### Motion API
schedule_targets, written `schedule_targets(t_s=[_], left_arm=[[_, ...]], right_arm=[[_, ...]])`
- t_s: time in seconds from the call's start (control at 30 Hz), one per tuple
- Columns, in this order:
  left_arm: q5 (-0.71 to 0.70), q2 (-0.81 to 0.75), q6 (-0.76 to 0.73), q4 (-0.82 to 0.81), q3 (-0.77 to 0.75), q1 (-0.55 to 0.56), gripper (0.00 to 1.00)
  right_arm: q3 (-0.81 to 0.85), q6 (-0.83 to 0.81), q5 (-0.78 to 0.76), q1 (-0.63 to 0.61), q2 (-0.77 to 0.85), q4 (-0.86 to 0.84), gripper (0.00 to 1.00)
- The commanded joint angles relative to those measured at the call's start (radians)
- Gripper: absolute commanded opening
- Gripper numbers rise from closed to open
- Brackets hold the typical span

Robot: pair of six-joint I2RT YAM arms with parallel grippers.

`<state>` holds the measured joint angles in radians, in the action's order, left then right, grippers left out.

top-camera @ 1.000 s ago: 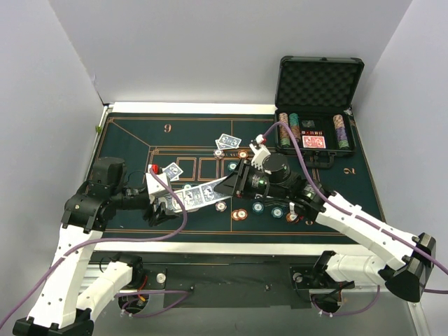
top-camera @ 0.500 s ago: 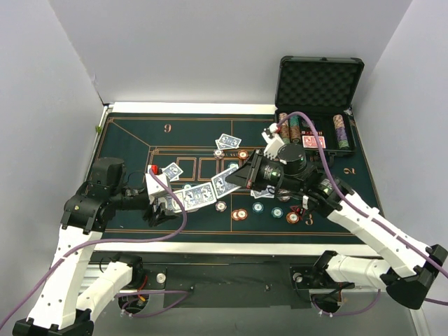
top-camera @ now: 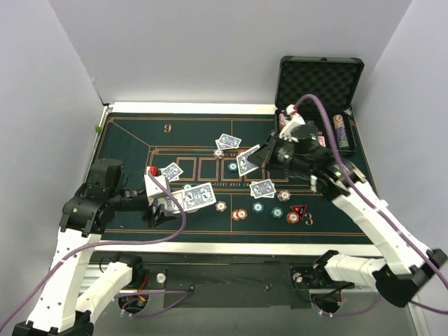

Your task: Distribute texas hold em gaming equipment

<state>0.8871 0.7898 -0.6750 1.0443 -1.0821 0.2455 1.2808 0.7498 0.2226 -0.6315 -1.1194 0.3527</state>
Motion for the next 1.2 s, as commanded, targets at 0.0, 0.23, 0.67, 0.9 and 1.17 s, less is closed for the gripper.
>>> schedule_targets(t_s=[0.0,0.23,0.67,0.9,1.17], left_arm=[[0.033,-0.012,-0.001,0.002,-0.052,-0.008,0.30],[0.029,-0.003,-0.003,0.019,-0.071,-0.006,0.30],[0.030,-0.006,-0.006,0.045,-0.087,-0.008,0.30],[0.027,-0.004,-0.009,0.065,-0.108,-0.008,0.30],[0.024,-0.006,-0.014,0.077,-0.110,-0.008,0.30]], right_arm=[[0.026,-0.157,-0.158,-0.007,-0.181,0.083,0.00],[0.288,-0.306,-0.435,-0.111,-0.583,0.172,0.00],[0.785,-0.449,-0.733,-0.224,-1.098,0.233,0.00],[0.939,-0.533,-0.824,-0.269,-1.260,0.244,0.00],[1.081,-0.544,-0.816,-0.289,-1.379,0.239,0.00]])
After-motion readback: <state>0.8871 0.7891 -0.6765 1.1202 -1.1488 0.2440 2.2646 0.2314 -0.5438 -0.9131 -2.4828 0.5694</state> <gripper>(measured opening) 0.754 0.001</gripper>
